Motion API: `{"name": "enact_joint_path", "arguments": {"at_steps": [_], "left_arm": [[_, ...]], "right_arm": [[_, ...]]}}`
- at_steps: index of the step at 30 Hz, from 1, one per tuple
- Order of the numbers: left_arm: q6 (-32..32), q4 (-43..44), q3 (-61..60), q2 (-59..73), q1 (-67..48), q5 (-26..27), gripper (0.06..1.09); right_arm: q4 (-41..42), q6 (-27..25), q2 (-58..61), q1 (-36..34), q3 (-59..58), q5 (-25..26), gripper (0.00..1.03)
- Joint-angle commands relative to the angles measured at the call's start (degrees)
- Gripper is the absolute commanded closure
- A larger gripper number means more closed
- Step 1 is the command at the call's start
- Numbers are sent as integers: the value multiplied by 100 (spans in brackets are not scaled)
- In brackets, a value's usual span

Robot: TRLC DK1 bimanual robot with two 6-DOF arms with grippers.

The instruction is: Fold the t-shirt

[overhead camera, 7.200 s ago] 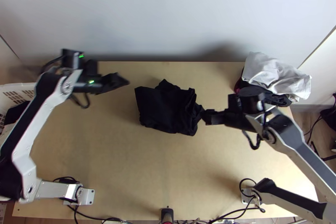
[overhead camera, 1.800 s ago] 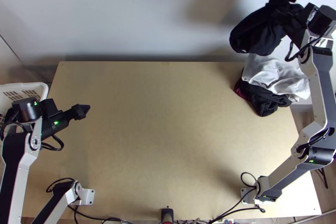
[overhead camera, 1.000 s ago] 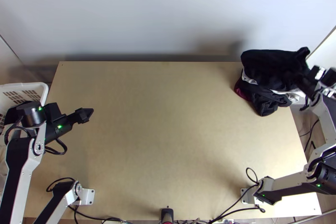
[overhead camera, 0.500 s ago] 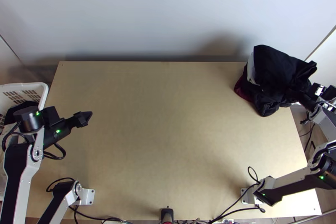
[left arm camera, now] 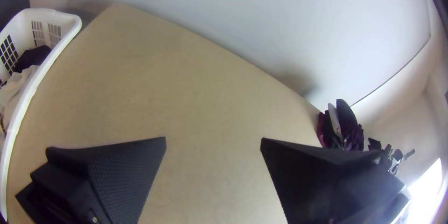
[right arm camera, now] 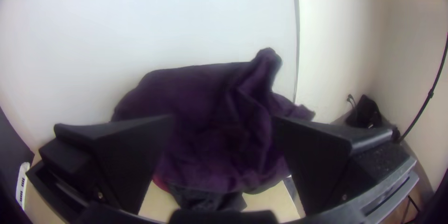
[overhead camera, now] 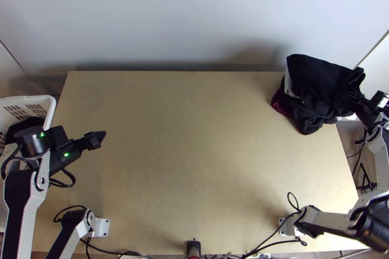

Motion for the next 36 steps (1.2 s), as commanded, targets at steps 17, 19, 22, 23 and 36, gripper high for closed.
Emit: {"name": "enact_joint_path", "arguments": {"at_steps": [17, 19, 22, 23, 36], "left_arm": [[15, 45, -633, -607, 246, -2, 10], [15, 45, -677, -651, 255, 7, 10], [-46, 53, -695, -659, 246, 16, 10], [-90, 62, -695, -659, 246, 16, 10], [103, 9, -730, -695, 369, -2, 10]], "right_arm": [[-79, 448, 493, 1806, 1733, 206, 100], [-88, 387, 888, 1885, 1847, 338, 100], [-35, 272, 1512, 1929, 1953, 567, 100], [-35, 272, 1750, 1921, 2023, 593, 100], [378, 316, 3174, 1833, 2199, 909, 100]]}}
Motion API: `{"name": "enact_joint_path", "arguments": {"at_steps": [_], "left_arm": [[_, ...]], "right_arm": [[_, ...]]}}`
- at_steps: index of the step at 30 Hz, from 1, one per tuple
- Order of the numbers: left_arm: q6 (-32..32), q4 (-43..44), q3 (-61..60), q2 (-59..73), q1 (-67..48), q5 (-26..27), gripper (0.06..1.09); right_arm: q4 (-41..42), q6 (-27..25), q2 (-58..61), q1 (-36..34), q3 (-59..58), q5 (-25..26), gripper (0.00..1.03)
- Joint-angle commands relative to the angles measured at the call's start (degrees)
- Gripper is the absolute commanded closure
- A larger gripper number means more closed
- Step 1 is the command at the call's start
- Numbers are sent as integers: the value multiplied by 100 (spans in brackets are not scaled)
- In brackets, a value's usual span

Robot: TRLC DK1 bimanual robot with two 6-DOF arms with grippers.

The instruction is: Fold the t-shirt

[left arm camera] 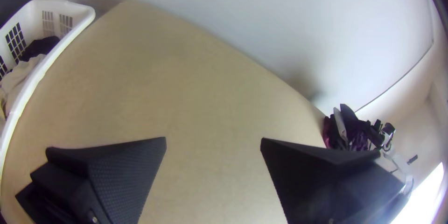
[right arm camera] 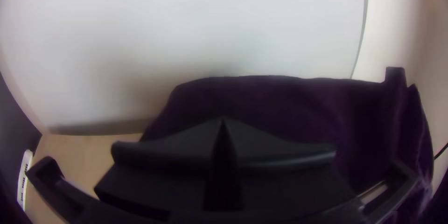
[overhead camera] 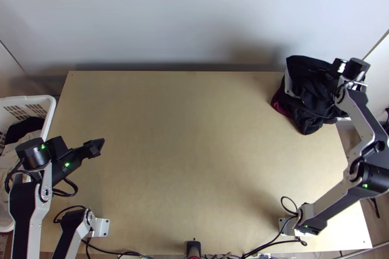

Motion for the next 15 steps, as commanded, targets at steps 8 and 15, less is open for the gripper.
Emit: {"name": "enact_joint_path", "arguments": {"at_steps": [8, 15], "left_arm": [[182, -47, -89, -26, 208, 5, 10], [182, -47, -81, -26, 208, 5, 10]], "right_arm": [[214, -302, 621, -5, -899, 125, 100], [-279, -486, 603, -14, -987, 63, 100]]}}
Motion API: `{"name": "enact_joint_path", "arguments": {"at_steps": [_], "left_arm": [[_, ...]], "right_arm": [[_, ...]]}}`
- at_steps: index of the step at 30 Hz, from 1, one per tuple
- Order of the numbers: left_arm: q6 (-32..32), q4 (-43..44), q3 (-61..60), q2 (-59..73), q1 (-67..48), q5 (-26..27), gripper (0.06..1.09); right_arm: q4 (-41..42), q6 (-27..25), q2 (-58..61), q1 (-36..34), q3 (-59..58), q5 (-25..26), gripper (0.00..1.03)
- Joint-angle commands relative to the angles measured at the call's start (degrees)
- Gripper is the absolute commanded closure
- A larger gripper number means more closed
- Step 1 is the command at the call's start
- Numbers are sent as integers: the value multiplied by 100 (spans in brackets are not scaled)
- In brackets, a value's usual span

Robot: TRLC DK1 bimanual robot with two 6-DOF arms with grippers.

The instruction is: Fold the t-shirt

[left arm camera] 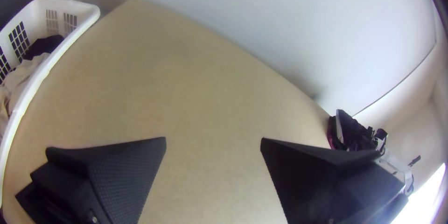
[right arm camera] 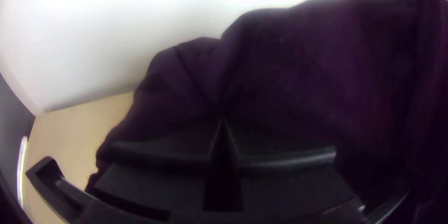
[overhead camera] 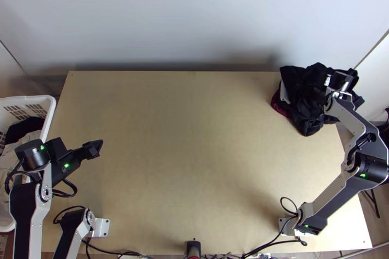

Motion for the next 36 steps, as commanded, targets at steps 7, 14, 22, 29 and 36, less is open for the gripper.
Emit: {"name": "enact_joint_path", "arguments": {"at_steps": [7, 14, 22, 29, 36], "left_arm": [[-6, -41, -9, -17, 40, 7, 10], [38, -190, 9, -175, 66, 7, 10], [29, -226, 9, -448, 75, 16, 10], [3, -50, -79, -465, 66, 104, 10], [-15, 100, 79, -650, 66, 121, 10]], "right_arm": [[-667, -290, -29, -38, -252, -42, 100], [-737, -220, -662, -3, -24, -139, 100], [-1678, 563, -1707, 49, 899, -200, 6], [-2135, 527, -2745, 111, 679, -358, 4], [-1519, 730, -4933, 682, -982, -314, 5]]}}
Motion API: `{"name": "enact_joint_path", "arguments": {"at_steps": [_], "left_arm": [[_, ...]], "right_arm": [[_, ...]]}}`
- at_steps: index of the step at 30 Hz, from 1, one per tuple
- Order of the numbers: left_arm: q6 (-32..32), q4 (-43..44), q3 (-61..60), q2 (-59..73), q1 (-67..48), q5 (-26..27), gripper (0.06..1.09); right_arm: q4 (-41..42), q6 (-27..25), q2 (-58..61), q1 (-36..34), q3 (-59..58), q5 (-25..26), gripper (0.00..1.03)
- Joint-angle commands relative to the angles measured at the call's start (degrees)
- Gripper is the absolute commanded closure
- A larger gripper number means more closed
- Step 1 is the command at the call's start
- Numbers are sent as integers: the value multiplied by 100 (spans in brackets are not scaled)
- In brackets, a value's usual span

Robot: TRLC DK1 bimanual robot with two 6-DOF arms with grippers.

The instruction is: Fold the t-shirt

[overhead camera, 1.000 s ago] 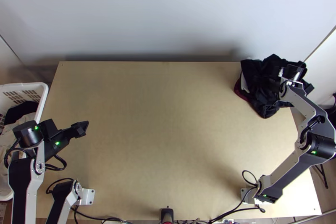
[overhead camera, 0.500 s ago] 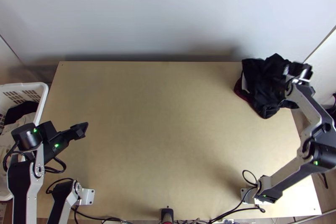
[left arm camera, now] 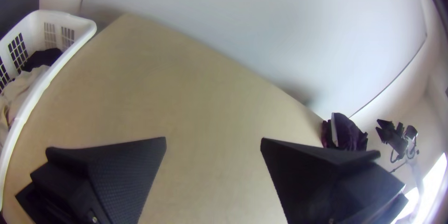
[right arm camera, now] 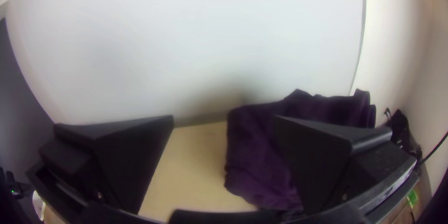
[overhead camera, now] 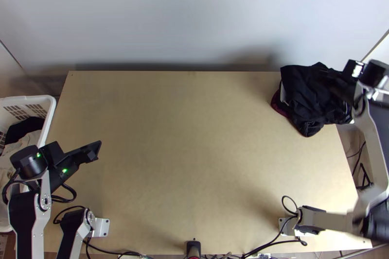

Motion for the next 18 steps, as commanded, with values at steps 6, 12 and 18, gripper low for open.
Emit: {"name": "enact_joint_path", "arguments": {"at_steps": [6, 12, 18], "left_arm": [[-131, 339, 257, -174, -61, 25, 10], [-210, 682, 275, -455, -87, 16, 10], [-35, 1156, 46, -965, -52, -151, 10]], "right_arm": [[384, 486, -3552, 910, -1871, 583, 5], [244, 469, -5205, 936, -2627, 1233, 6], [305, 416, -6365, 892, -3321, 1637, 6]]}}
